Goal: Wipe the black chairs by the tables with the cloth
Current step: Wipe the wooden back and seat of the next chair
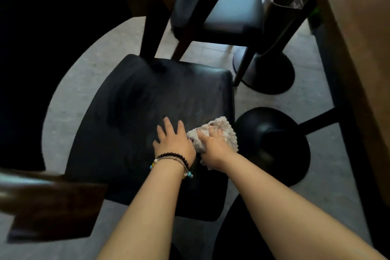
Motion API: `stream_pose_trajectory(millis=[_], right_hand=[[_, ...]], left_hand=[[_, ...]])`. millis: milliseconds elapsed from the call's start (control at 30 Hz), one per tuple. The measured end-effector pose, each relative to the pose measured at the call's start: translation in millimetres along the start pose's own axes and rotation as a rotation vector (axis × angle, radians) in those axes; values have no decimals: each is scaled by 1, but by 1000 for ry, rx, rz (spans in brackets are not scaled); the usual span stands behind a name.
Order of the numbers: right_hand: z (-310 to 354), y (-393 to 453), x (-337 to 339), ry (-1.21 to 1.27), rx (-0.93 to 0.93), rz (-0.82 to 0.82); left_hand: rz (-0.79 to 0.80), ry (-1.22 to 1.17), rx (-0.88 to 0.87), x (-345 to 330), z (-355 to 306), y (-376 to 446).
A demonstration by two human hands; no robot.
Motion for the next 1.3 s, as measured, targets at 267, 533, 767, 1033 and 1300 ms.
stream_pose_trajectory(millis=[267, 533, 767, 1033, 1300], right_hand=[[-2, 11, 2, -19, -36, 112], [-3, 21, 2, 27, -95, 257], [-2, 18, -6, 52, -118, 234], [-5, 18, -9, 77, -141, 235], [-7, 16, -14, 136, -123, 195]], left_hand=[[49, 195, -72, 35, -6, 2], [230, 221, -62, 53, -7, 26], [407, 356, -147, 64, -16, 54], [615, 617, -157, 52, -13, 77], [599, 618, -153, 47, -10, 78]])
Point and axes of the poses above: each hand's wrist, its own y-axis towards the middle knuckle, its own x-axis out of the back of the hand, z = x × y, the point moved 2 cm from there along y, towards the middle knuckle, and after that the axes turned 15 degrees about x, right-handed, at the moved point
